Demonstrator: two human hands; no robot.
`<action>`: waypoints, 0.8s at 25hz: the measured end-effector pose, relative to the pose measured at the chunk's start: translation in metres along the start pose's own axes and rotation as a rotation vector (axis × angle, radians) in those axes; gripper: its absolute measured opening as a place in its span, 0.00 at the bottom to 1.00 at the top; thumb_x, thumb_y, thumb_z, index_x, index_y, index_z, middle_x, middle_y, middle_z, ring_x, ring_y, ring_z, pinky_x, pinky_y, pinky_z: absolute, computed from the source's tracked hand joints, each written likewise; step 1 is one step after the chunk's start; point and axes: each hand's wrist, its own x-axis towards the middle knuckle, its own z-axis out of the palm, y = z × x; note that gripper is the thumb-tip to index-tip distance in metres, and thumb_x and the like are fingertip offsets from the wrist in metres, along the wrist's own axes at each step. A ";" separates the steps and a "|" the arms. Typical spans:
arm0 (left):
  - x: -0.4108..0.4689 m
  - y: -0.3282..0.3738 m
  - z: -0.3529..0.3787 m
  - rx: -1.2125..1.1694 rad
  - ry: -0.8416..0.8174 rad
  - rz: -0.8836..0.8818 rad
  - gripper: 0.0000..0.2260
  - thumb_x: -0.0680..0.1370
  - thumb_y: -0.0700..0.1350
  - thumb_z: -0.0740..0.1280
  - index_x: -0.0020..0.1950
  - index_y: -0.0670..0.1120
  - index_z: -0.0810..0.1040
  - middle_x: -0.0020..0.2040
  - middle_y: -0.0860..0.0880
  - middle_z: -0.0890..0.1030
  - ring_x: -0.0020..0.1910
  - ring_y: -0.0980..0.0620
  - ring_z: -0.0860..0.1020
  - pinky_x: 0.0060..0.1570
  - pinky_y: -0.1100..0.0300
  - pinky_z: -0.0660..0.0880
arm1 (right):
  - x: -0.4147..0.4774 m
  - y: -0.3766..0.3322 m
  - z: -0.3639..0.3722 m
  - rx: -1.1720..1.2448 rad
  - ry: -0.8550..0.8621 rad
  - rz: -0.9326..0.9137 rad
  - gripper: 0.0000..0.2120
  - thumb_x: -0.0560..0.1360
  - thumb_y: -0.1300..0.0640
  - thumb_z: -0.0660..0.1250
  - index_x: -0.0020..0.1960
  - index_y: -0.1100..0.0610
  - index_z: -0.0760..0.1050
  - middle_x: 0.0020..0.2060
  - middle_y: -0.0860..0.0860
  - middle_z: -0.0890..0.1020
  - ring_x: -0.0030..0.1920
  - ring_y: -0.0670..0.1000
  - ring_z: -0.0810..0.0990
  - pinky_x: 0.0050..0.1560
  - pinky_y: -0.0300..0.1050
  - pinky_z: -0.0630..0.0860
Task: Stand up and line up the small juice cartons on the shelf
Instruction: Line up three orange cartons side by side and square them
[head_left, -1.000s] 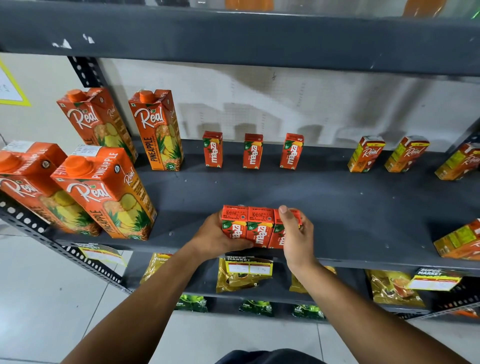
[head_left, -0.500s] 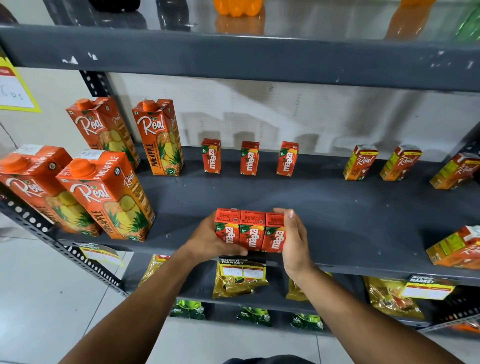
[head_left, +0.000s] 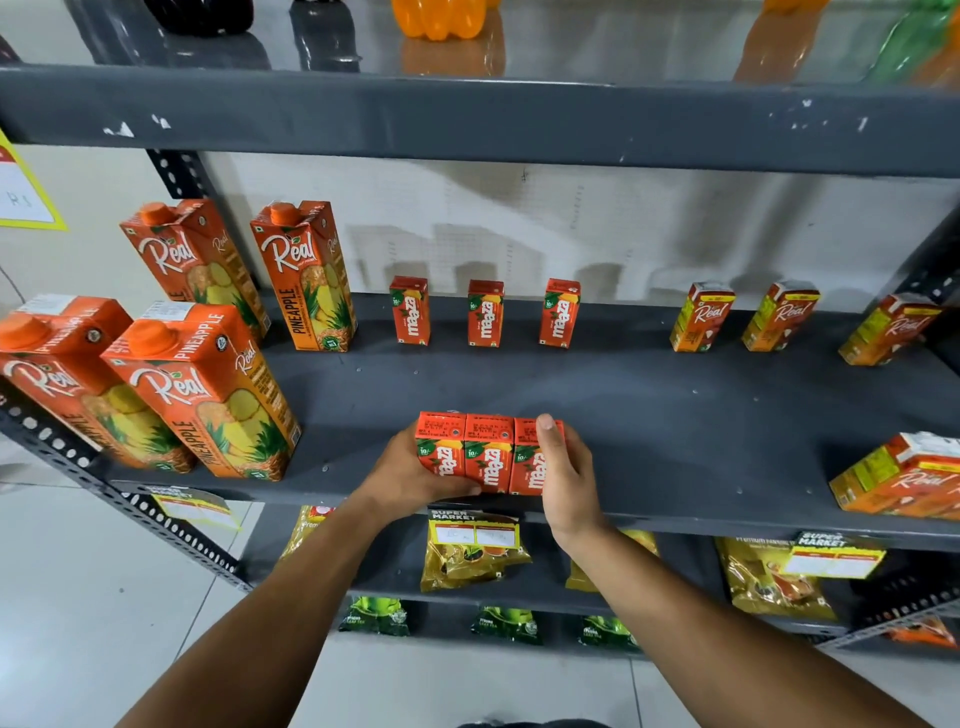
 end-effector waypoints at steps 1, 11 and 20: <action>0.001 -0.003 0.000 0.001 -0.005 0.002 0.32 0.55 0.48 0.84 0.57 0.48 0.78 0.49 0.50 0.86 0.49 0.54 0.83 0.54 0.47 0.79 | 0.000 0.000 0.001 -0.001 0.015 -0.002 0.18 0.74 0.44 0.60 0.47 0.59 0.75 0.41 0.52 0.84 0.43 0.49 0.85 0.38 0.39 0.79; -0.004 -0.002 -0.006 -0.095 -0.042 0.062 0.42 0.56 0.50 0.84 0.66 0.53 0.68 0.57 0.49 0.80 0.55 0.53 0.81 0.54 0.51 0.79 | -0.006 -0.003 -0.003 -0.056 0.118 -0.043 0.31 0.69 0.31 0.58 0.59 0.53 0.73 0.49 0.51 0.81 0.48 0.45 0.83 0.45 0.38 0.79; -0.064 0.049 -0.014 -0.226 0.306 0.209 0.22 0.81 0.50 0.58 0.75 0.45 0.62 0.73 0.46 0.68 0.70 0.55 0.66 0.55 0.80 0.64 | -0.070 -0.072 -0.044 -0.088 0.162 -0.291 0.24 0.69 0.35 0.60 0.58 0.49 0.73 0.58 0.53 0.79 0.59 0.48 0.79 0.54 0.32 0.72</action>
